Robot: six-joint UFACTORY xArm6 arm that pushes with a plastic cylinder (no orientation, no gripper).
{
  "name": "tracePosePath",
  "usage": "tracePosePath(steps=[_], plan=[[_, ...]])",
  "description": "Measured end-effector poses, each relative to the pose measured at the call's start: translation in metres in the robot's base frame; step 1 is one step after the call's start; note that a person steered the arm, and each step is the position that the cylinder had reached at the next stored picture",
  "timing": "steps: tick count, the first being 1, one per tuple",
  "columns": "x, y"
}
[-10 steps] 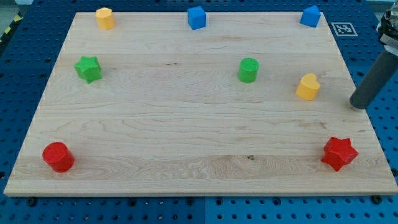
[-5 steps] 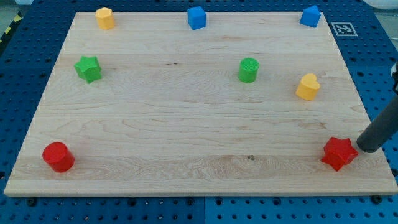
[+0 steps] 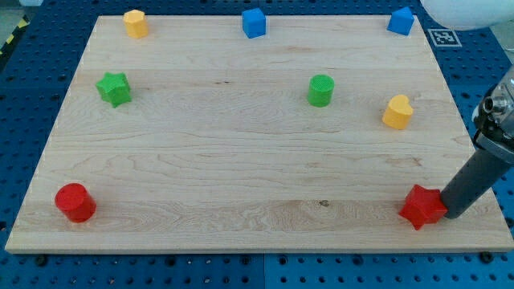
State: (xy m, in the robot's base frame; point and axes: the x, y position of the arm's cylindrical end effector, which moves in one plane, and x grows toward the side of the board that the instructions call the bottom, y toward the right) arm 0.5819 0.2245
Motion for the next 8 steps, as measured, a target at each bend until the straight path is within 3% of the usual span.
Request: tracePosePath(steps=[8], plan=[[0.023, -0.137]])
